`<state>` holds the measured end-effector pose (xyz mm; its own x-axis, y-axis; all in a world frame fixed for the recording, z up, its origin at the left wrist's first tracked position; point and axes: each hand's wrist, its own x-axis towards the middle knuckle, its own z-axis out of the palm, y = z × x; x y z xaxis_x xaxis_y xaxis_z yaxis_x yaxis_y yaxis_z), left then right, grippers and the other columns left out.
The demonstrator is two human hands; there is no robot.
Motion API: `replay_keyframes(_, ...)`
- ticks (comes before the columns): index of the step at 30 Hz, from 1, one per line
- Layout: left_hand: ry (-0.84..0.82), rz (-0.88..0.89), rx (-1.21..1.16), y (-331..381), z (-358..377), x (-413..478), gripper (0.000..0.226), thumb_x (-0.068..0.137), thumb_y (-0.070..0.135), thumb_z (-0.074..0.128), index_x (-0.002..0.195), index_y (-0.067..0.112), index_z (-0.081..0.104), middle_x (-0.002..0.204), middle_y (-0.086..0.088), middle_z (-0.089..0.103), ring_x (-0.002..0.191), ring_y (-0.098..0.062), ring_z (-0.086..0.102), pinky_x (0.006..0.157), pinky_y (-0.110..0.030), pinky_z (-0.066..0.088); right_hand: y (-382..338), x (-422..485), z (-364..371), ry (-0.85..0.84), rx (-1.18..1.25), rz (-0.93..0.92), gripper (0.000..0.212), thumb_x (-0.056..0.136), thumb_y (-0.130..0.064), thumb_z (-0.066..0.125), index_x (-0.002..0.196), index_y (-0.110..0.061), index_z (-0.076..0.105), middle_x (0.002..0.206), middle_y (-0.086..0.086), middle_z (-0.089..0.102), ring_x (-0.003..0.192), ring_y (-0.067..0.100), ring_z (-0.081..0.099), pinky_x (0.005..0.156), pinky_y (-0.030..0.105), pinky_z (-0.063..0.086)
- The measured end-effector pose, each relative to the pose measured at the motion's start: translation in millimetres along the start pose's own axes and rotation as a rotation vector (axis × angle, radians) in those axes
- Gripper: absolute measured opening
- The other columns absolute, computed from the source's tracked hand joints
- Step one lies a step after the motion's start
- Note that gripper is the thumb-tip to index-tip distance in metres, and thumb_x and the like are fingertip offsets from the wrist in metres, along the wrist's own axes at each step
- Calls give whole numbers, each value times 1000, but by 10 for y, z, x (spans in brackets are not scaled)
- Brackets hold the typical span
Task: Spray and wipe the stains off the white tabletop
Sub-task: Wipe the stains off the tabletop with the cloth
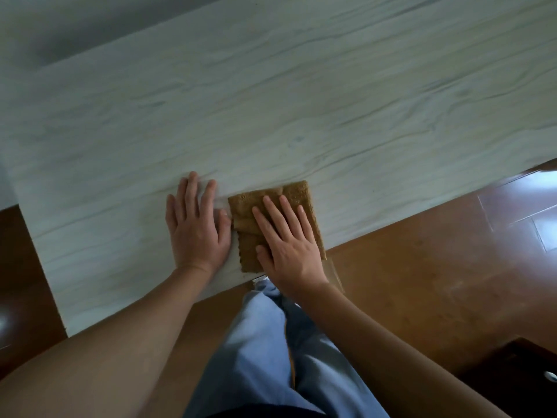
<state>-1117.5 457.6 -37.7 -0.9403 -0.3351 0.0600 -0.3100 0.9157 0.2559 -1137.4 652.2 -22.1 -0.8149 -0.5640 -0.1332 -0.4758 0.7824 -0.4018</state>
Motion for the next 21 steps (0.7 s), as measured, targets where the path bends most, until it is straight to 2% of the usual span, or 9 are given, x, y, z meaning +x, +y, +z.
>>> replay_keyframes(6,15,1,-27,9,0,7,57,94,30,46,147,11,51,165,-16,34,155,-37,27,127,-55,16,518,108,-259,23,-58,163,70,100,-47,43,162,-24,18,170,-1,9,157,21,-2,127,43,-3)
replay_keyframes(10,41,7,-39,4,-14,5,56,94,29,45,146,11,53,164,-17,37,154,-38,31,126,-55,17,823,122,-436,30,-64,221,70,101,-45,45,162,-24,17,170,-1,10,157,20,-2,128,44,-2)
replay_keyframes(14,31,-1,-61,-13,14,4,55,95,28,46,147,12,52,165,-17,35,155,-37,29,127,-55,16,585,1,-298,71,-49,248,67,101,-36,46,161,-20,22,170,1,13,157,23,0,127,48,0)
replay_keyframes(21,-34,-21,-121,-32,-70,27,53,98,31,45,148,16,52,166,-13,35,155,-34,29,127,-53,17,-52,-369,-11,-24,-38,57,61,102,-33,40,160,-18,26,169,2,16,157,25,0,126,51,4)
